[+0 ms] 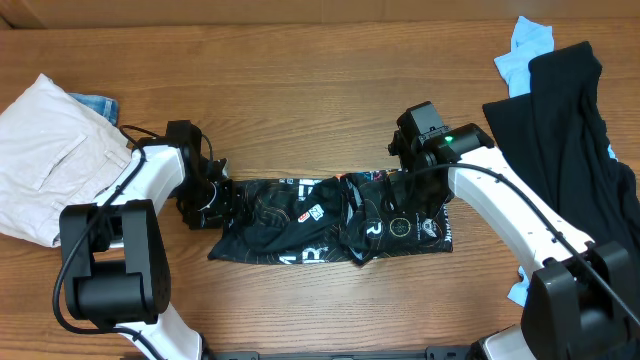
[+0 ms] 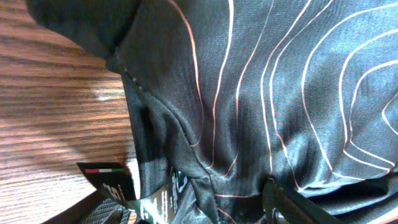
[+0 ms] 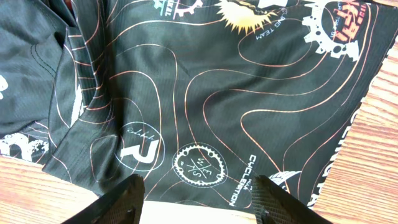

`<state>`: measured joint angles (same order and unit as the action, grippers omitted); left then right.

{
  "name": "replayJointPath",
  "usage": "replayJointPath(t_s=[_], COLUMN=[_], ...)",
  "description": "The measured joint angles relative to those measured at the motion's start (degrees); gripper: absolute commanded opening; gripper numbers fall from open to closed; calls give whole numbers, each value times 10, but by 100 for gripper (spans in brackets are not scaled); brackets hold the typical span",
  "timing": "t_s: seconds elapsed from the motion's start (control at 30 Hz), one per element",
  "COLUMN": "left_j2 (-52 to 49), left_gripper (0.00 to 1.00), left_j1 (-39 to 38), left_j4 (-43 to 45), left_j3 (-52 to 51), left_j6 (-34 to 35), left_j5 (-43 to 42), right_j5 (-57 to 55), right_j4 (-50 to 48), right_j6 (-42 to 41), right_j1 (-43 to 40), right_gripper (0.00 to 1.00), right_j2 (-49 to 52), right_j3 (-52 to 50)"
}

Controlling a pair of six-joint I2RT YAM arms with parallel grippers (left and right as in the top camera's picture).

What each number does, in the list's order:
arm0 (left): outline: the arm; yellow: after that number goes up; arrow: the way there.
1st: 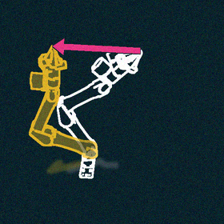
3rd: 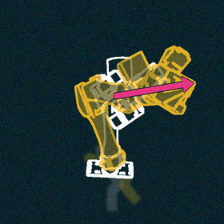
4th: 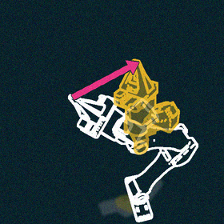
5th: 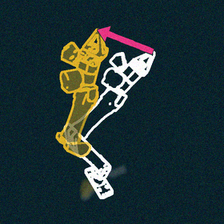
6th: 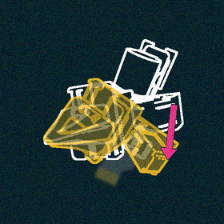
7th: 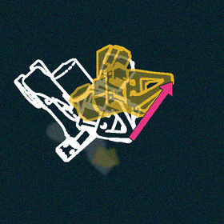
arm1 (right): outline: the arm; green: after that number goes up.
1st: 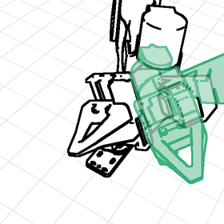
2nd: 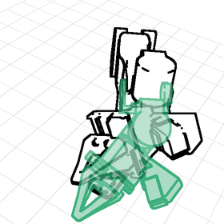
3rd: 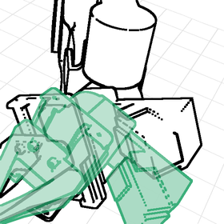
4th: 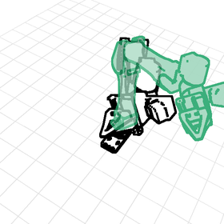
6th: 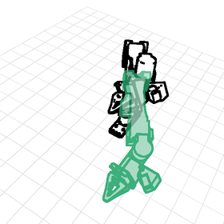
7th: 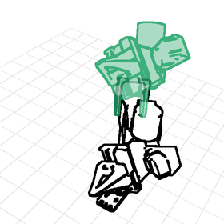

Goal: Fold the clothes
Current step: 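Fold the strip's left end rightward toward the center with the left gripper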

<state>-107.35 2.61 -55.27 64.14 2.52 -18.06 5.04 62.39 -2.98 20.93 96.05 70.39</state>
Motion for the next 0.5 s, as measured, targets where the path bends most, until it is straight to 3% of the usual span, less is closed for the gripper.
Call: replayJointPath(t_s=[0.2, 0.5], left_j2=[1, 33], left_gripper=[73, 49], left_j1=[0, -1], left_j4=[10, 93], left_j3=[-2, -58], left_j6=[-11, -30], left_j5=[-2, -53], right_j5=[0, 0], right_j4=[0, -3], right_j6=[0, 0], right_j1=[0, 0], right_gripper=[59, 59], right_j2=[0, 0], right_j3=[0, 0])
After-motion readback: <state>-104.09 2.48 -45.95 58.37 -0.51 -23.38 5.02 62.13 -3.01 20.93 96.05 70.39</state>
